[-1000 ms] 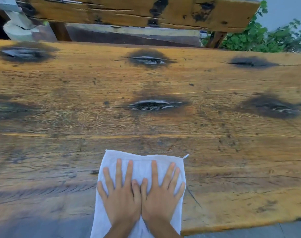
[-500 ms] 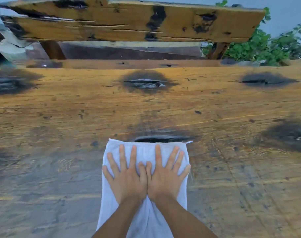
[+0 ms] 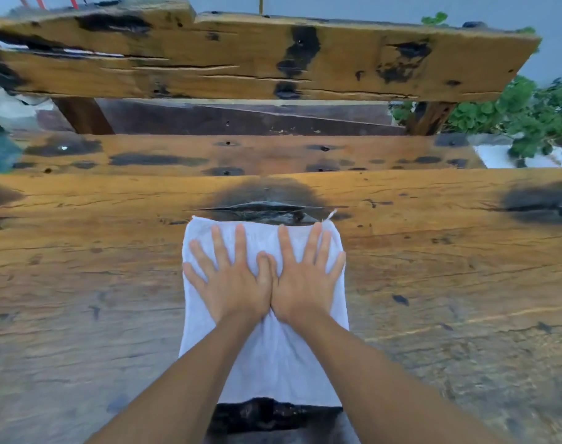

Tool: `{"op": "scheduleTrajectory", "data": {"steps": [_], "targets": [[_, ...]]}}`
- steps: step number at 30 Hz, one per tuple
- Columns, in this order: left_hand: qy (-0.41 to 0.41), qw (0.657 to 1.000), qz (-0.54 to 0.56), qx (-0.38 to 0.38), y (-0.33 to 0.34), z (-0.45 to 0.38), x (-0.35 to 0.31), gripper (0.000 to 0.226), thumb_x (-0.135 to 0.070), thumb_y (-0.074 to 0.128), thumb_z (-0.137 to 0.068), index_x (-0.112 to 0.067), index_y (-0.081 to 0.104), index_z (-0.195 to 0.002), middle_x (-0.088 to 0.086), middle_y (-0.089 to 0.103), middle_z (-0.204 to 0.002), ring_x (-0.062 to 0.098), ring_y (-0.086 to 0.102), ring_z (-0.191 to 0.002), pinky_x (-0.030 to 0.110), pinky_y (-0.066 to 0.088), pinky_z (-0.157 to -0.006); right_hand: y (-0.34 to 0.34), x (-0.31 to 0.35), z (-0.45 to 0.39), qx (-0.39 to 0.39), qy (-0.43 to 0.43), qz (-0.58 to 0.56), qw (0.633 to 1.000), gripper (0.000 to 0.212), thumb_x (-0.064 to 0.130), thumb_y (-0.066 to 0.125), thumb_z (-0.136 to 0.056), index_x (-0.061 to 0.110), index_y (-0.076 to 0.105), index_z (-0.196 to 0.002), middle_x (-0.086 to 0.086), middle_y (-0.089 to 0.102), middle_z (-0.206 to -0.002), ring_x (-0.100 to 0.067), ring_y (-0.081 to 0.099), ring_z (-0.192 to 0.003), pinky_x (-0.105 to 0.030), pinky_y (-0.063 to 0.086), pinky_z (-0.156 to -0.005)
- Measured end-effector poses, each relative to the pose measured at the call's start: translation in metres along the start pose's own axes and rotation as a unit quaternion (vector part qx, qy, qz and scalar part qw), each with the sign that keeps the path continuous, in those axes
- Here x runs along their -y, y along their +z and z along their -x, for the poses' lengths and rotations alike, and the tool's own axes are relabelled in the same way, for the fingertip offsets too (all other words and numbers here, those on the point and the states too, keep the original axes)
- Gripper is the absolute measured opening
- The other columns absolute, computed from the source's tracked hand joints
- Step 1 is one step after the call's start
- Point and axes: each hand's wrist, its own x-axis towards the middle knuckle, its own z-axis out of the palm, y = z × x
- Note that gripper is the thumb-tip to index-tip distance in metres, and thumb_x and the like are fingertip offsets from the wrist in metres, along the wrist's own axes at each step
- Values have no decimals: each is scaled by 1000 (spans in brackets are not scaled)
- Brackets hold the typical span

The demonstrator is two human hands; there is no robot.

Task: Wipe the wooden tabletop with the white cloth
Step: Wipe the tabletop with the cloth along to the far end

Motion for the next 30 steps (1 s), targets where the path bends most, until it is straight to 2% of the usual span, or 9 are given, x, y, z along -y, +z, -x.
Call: {"op": "scheduleTrajectory", "data": {"steps": [3, 9, 15, 21, 25, 30], "targets": [[-4, 1000, -1, -8, 3, -47, -17, 68, -64, 12, -93, -44, 1, -158, -5, -11, -169, 36, -16, -153, 61, -7, -119, 0, 6, -48, -4, -3, 9, 1000, 64, 67, 5, -99, 44, -15, -156, -19, -30, -163, -36, -28, -151, -64, -14, -116], [16, 1000, -14, -14, 0, -118, -47, 67, -63, 11, -94, -46, -4, -157, -6, -12, -169, 35, -16, -153, 61, -7, -120, -8, 13, -125, -16, -18, -15, 1000, 66, 66, 6, -100, 42, -17, -157, -19, -28, -164, -38, -28, -151, -64, -15, -117], [14, 999, -5, -35, -2, -159, -65, 63, -61, 15, -95, -46, 13, -156, -9, 6, -169, 37, -11, -154, 63, -8, -119, -15, 16, -179, -23, -64, 15, 998, 63, 62, 7, -102, 42, -12, -158, -18, -9, -169, -37, -13, -155, -65, -11, -118], [15, 999, -21, -37, 0, -159, -66, 63, -60, 13, -96, -45, 8, -157, -8, 4, -170, 34, -9, -155, 61, -7, -121, -19, 14, -182, -10, -84, 9, 996, 66, 62, 11, -101, 40, -14, -158, -16, -7, -170, -35, -10, -156, -65, -11, -119], [7, 999, -5, -41, 3, -143, -66, 71, -62, 12, -95, -36, -2, -159, -6, -3, -170, 30, -12, -155, 56, -7, -123, -20, 4, -165, -16, -101, -24, 994, 74, 60, 13, -102, 28, -25, -157, -19, -14, -168, -31, -16, -156, -56, -11, -123], [3, 999, -4, -33, 9, -101, -63, 68, -60, 12, -96, -37, 3, -159, -7, -4, -170, 27, -11, -156, 53, -8, -124, -19, -12, -131, 1, -85, 14, 996, 78, 63, 12, -101, 22, -20, -159, -20, -18, -167, -31, -22, -154, -52, -11, -124]]}}
